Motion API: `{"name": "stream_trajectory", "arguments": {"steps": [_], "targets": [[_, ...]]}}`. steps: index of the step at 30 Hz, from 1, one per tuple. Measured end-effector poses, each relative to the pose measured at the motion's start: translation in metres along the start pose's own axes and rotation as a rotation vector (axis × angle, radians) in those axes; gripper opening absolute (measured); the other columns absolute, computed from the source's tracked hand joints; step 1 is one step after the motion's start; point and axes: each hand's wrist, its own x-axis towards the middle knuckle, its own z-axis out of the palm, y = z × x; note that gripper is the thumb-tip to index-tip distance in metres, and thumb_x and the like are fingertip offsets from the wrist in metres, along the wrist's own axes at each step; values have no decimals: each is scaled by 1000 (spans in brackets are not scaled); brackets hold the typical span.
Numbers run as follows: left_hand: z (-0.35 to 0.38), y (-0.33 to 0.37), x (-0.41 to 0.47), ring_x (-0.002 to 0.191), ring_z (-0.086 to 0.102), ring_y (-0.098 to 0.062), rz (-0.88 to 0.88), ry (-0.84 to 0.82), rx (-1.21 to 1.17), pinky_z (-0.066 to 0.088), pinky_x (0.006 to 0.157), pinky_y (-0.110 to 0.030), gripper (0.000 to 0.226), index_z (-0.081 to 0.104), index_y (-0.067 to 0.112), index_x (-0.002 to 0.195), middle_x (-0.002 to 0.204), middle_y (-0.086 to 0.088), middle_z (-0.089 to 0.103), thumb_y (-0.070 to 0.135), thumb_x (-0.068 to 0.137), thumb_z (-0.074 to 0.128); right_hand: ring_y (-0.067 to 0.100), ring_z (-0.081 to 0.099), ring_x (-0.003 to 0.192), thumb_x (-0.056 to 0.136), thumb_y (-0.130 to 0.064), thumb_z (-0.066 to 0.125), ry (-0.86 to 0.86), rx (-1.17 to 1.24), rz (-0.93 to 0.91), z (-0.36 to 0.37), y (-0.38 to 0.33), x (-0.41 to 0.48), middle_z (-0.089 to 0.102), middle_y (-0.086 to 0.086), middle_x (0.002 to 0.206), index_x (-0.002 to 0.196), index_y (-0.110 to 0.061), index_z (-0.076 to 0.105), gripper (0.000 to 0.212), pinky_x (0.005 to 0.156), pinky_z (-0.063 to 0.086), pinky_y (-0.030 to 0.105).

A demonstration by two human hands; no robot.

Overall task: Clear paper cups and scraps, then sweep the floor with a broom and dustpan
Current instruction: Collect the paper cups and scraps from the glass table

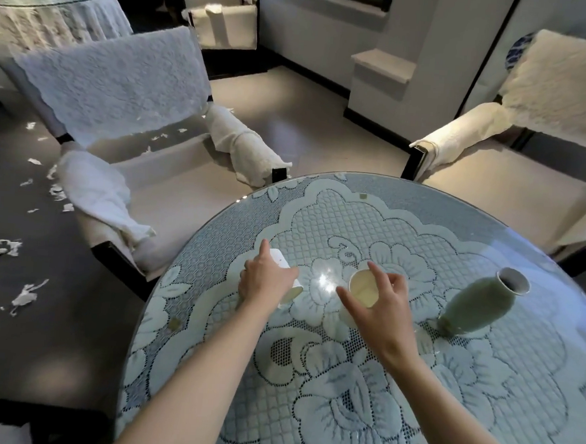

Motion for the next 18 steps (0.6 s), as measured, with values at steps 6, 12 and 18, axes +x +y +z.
{"name": "stream_trajectory", "arguments": {"steps": [6, 12, 18], "targets": [[-23, -15, -50, 99, 49, -20, 75, 143, -211, 38, 68, -27, 87, 15, 31, 152, 133, -10, 51, 42, 83, 67, 16, 45, 109, 81, -55, 65, -68, 12, -88, -11, -27, -12, 39, 6, 132, 145, -24, 37, 76, 88, 43, 30], [-67, -46, -98, 124, 47, -30, -27, 324, -422, 40, 89, -33, 98, 9, 27, 154, 147, -13, 38, 36, 80, 72, 20, 48, 115, 81, -54, 65, -165, 71, -227, -4, -78, -31, 39, 6, 135, 145, -20, 36, 79, 89, 42, 28], [-138, -104, -121, 133, 40, -26, -89, 529, -562, 37, 104, -33, 106, 13, 13, 153, 152, -11, 35, 30, 74, 80, 16, 47, 110, 81, -48, 69, -271, 138, -364, 27, -166, -49, 41, 4, 131, 141, -18, 42, 72, 89, 40, 25]]}}
